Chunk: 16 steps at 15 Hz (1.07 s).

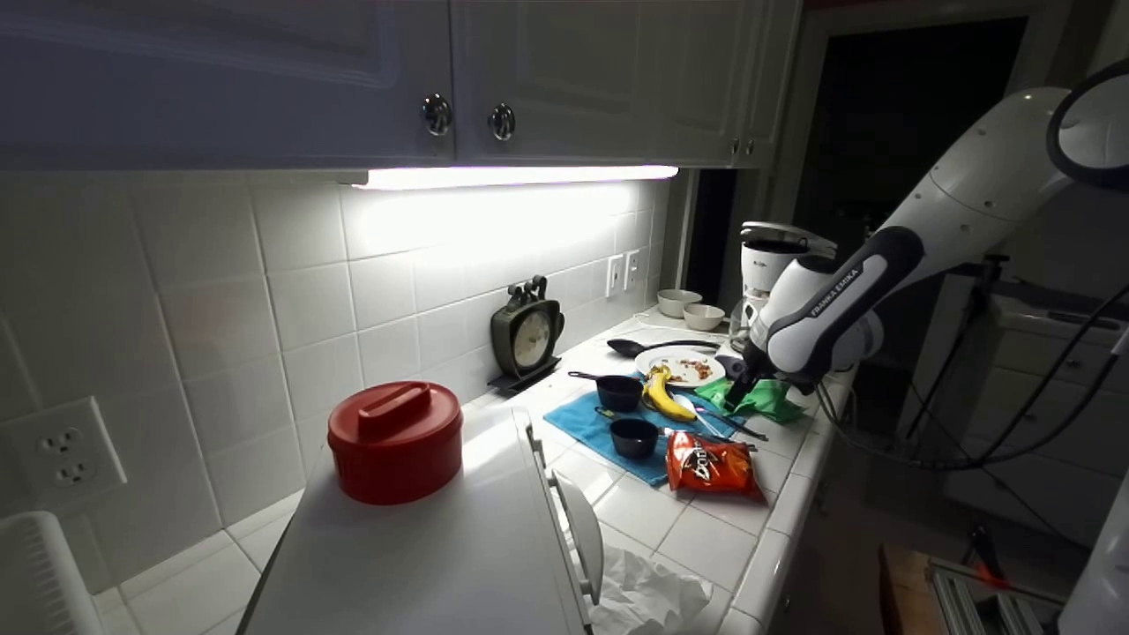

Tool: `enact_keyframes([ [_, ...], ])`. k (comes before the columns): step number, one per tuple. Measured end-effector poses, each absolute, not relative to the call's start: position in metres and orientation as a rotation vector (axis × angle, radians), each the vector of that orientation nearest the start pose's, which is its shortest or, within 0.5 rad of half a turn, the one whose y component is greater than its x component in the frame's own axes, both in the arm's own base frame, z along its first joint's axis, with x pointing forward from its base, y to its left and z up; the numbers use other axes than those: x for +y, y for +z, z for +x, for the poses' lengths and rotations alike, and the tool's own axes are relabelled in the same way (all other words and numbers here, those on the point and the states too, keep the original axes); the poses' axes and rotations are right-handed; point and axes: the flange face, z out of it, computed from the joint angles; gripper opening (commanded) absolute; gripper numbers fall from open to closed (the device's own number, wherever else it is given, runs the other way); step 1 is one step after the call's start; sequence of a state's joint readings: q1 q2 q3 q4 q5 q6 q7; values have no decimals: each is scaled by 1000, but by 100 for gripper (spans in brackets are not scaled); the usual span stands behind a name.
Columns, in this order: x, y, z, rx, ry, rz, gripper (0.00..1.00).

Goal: Move all the small green packets to the left edge of the blue towel and move the doritos to the right edge of the towel

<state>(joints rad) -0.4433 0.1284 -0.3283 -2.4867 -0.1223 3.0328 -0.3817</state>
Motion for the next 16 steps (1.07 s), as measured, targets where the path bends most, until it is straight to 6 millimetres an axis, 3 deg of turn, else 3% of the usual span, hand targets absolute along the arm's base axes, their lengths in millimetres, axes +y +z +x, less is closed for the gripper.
enact_keyframes([
  [1,-348,285,373,435,-539,-3354,74],
  [3,-345,284,374,424,-551,-3337,70],
  [12,-348,282,372,368,-570,-3316,7],
  [14,-351,282,371,367,-570,-3318,2],
  [16,-353,284,370,367,-575,-3320,4],
])
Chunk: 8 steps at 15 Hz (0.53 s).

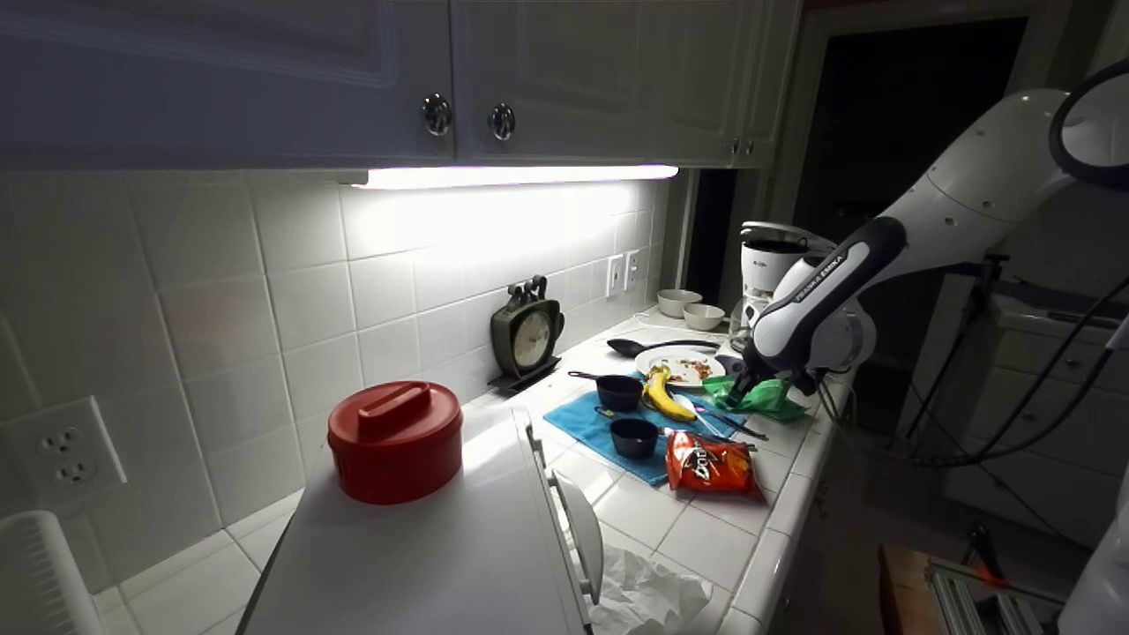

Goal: Move all the small green packets to the left edge of the blue towel and move the doritos to the right edge of the towel

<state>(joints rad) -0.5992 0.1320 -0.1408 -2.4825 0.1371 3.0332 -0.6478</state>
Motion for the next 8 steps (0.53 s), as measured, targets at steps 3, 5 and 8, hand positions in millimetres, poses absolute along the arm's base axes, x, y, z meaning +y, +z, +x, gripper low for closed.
enact_keyframes([
  [3,-354,285,370,366,-581,-3322,2],
  [5,-356,287,369,374,-582,-3320,3],
  [8,-356,294,367,379,-574,-3308,3],
])
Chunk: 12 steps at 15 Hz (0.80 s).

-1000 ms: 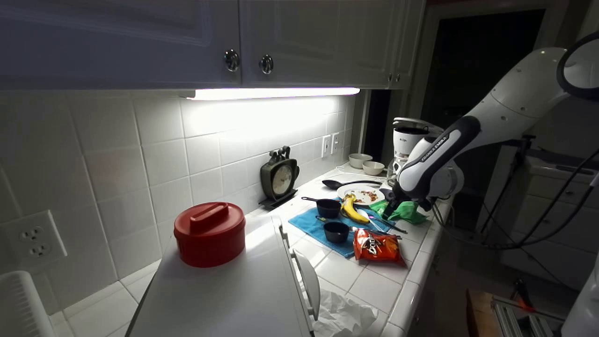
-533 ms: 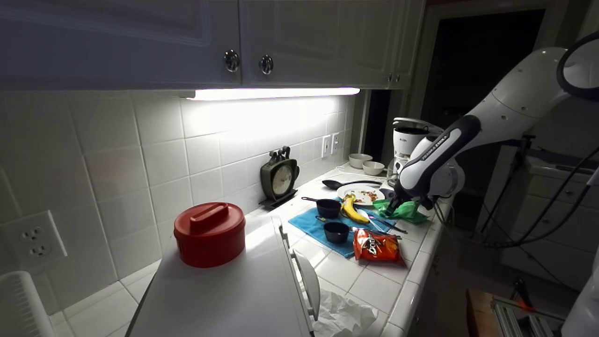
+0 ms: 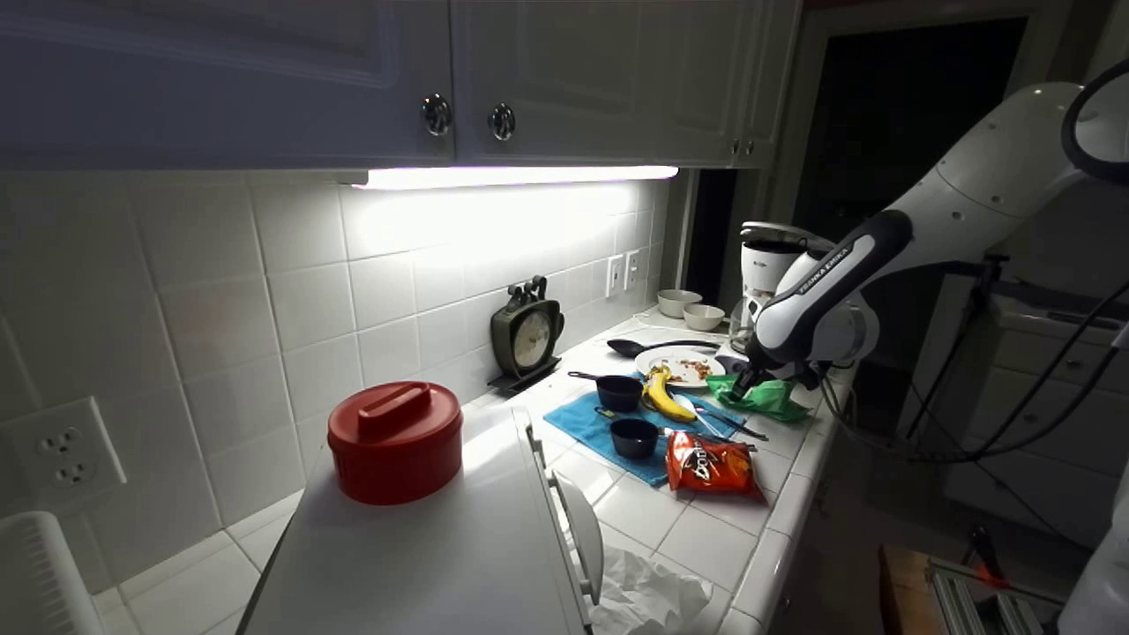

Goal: Move all the small green packets to the left edge of the blue towel and move the doritos to the right edge of the towel

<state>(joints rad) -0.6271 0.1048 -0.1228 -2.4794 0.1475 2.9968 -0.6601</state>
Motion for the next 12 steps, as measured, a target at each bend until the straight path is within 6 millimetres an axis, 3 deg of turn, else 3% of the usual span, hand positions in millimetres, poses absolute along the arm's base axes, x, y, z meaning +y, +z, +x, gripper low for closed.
enact_keyframes([
  [7,-345,346,364,247,-558,-3277,3],
  [12,-309,383,379,-2,-543,-3226,3],
])
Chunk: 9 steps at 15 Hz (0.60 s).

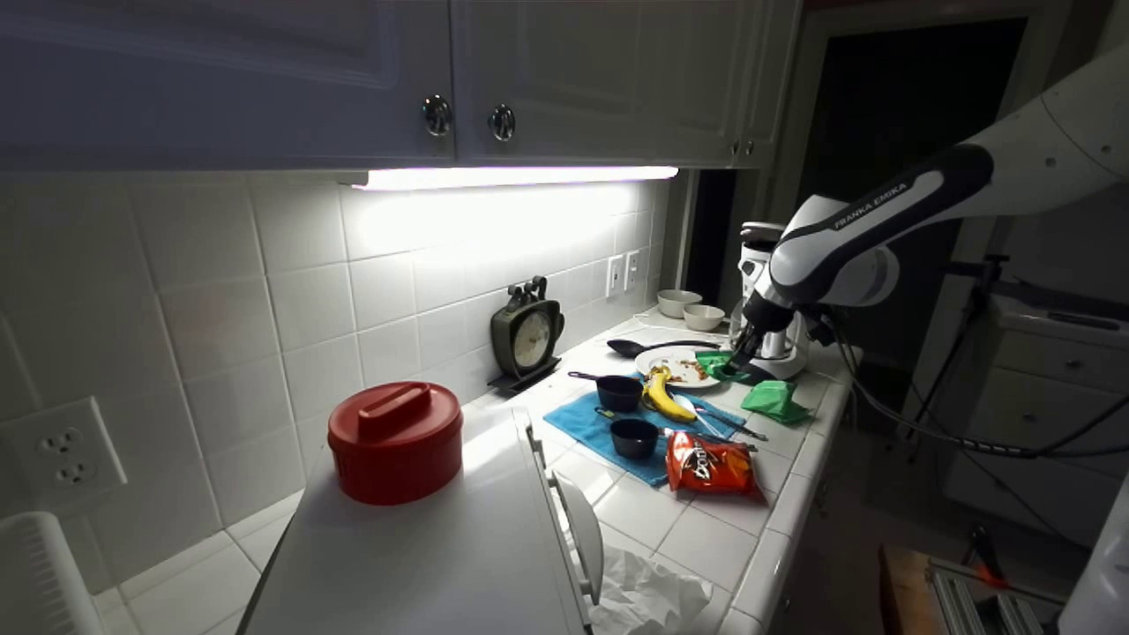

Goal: Move all the small green packets to the left edge of the blue towel and move the doritos to the right edge of the towel

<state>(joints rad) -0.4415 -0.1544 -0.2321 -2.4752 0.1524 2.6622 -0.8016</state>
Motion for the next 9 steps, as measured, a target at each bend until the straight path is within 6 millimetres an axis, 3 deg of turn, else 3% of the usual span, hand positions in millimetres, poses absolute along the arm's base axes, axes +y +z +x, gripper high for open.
enact_keyframes([
  [4,-268,397,403,-245,-494,-3160,3],
  [9,-220,399,428,-550,-379,-3061,3],
])
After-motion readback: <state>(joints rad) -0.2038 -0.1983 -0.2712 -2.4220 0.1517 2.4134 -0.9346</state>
